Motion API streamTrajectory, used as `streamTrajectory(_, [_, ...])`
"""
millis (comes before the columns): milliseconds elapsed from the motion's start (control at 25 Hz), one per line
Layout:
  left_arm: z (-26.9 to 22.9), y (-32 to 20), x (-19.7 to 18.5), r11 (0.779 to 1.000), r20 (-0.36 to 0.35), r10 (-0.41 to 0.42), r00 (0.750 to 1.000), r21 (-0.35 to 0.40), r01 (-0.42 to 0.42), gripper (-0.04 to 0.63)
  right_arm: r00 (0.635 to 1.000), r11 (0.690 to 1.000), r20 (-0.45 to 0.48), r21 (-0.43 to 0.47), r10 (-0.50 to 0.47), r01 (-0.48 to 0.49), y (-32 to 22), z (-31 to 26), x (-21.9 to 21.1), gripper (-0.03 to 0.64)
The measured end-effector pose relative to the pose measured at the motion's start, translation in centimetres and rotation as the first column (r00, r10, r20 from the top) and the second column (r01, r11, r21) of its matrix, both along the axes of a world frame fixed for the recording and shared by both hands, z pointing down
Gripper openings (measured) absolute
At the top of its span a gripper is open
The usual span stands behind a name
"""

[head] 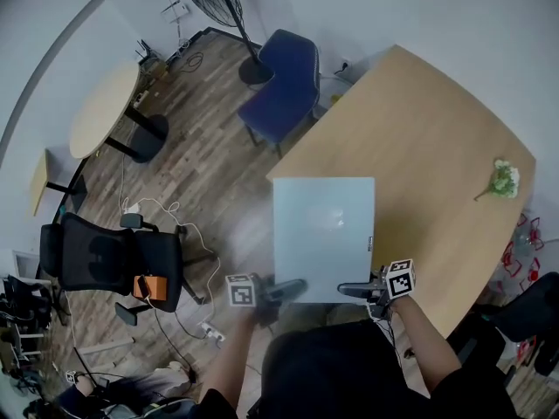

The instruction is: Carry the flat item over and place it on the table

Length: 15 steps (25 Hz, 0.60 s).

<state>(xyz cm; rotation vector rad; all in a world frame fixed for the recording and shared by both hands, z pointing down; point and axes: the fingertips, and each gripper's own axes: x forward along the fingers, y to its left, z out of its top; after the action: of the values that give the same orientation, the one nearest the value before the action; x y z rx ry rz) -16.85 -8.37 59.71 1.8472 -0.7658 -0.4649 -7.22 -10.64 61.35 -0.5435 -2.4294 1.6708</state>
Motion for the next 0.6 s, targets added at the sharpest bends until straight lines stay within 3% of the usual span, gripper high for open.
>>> streamTrajectory(360, [3.1, -6.6, -5.5, 0.998, 0.014, 0.054, 0.998, -0.040, -0.053, 0.346, 0.991, 0.992, -0.058, -0.032, 0.117, -0.118, -5.4, 1.9, -4.7, 0.302])
streamTrajectory(520, [4.5, -9.8, -7.7, 0.995, -0.002, 0.087, 0.996, -0.055, -0.087, 0.355, 0.977, 0.977, -0.084, -0.076, 0.195, -0.202, -7.5, 3.4, -6.5, 0.301])
streamTrajectory(600, [5.8, -11.4, -8.9, 0.991, 0.024, 0.111, 0.993, -0.080, -0.109, 0.360, 0.966, 0.964, -0.094, -0.099, 0.239, -0.248, -8.7, 4.6, -7.4, 0.301])
